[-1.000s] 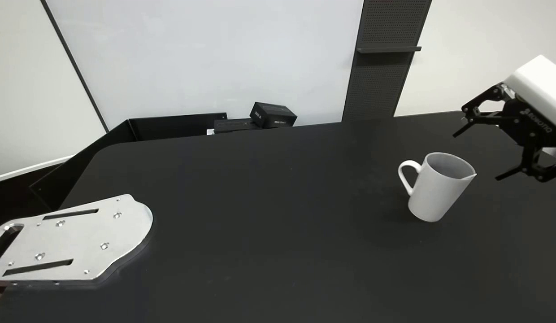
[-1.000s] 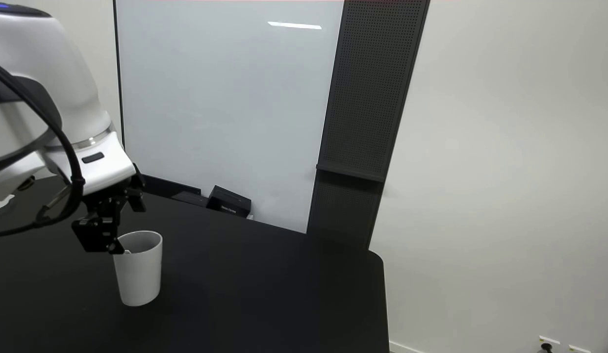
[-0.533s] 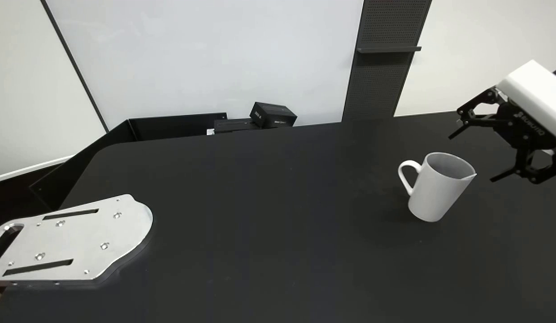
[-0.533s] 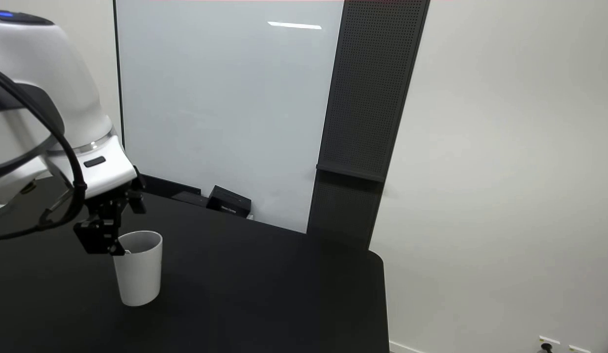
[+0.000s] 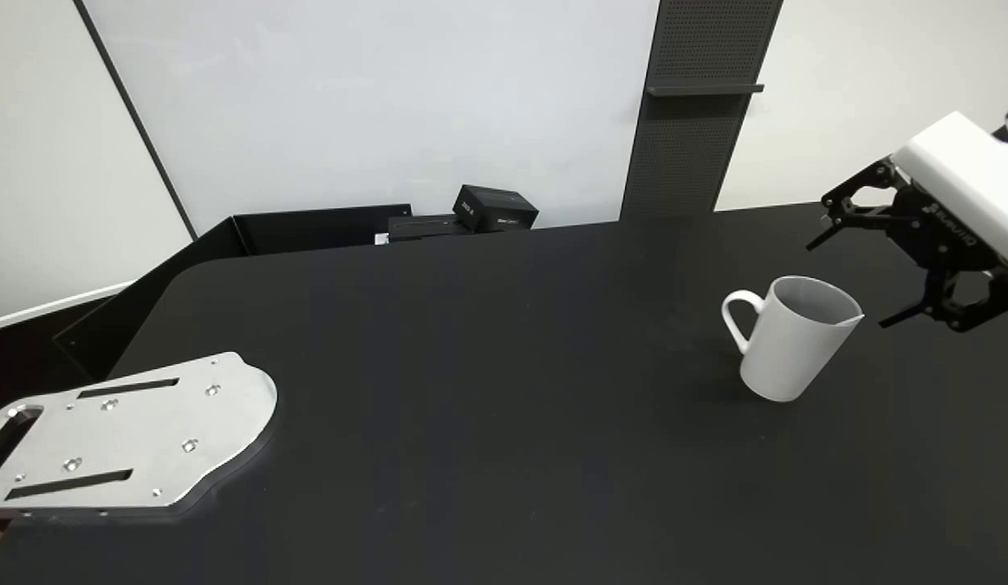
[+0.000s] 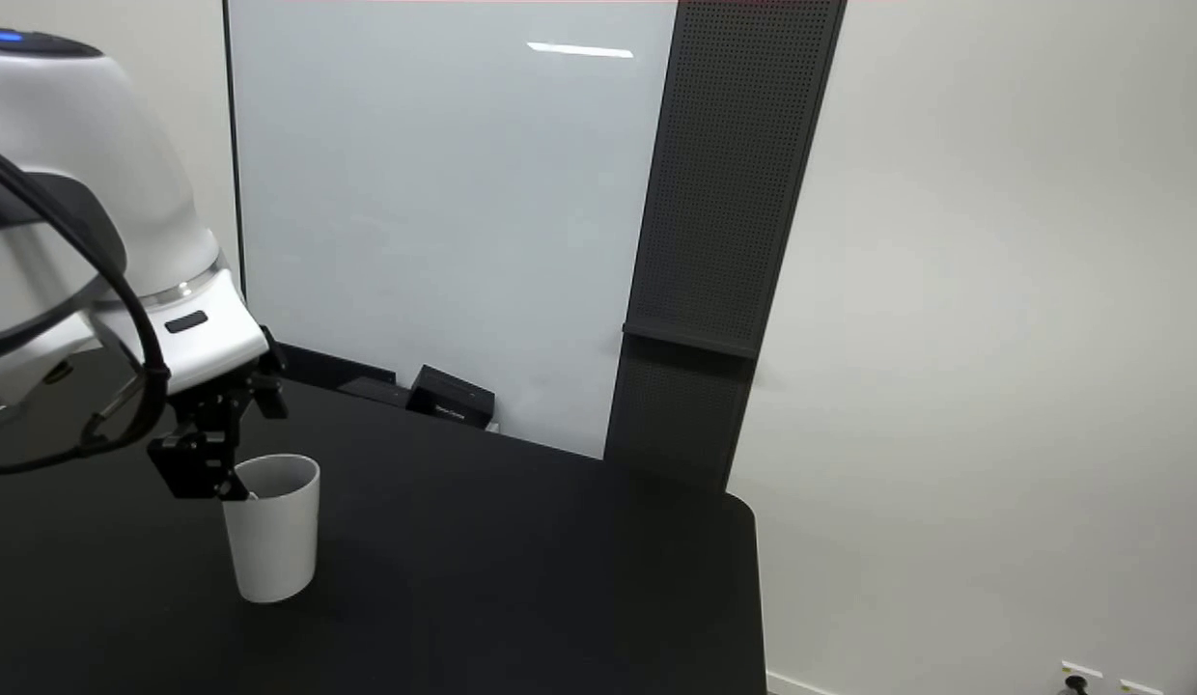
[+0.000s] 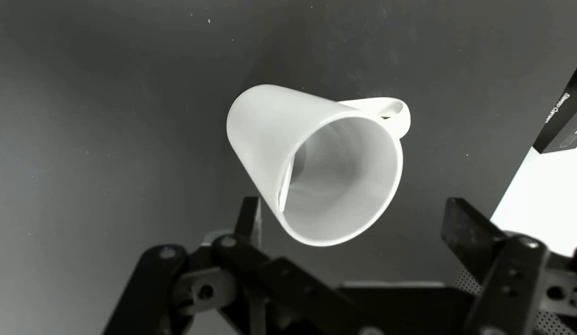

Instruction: Take the spoon out of the cup and put it on the table

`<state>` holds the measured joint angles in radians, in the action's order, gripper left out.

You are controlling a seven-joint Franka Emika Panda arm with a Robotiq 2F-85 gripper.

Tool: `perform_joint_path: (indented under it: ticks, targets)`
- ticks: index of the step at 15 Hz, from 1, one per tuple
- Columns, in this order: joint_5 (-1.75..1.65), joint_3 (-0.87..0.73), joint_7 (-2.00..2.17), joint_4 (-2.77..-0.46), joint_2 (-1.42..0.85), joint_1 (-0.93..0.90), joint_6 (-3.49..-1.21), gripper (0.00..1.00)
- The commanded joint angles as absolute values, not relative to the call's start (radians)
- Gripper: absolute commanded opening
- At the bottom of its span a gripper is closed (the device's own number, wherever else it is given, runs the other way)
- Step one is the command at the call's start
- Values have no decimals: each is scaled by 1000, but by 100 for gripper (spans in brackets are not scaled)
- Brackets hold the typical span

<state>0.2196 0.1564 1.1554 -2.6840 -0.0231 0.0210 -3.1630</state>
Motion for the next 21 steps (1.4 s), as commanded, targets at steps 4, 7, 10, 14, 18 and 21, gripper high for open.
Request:
perform_joint_path:
  ticks: [4,7,10,14,18,21]
  targets:
    - [317,130,1110,-2653,-48,-46,-3187,100]
    - [333,123,1105,-2651,-48,-52,-3186,100]
    - [337,113,1101,-2648,-47,-52,-3185,100]
    - [352,105,1095,-2642,-57,-52,-3183,100]
    - [357,100,1096,-2637,-72,-51,-3180,100]
    - [364,96,1096,-2633,-81,-50,-3179,100]
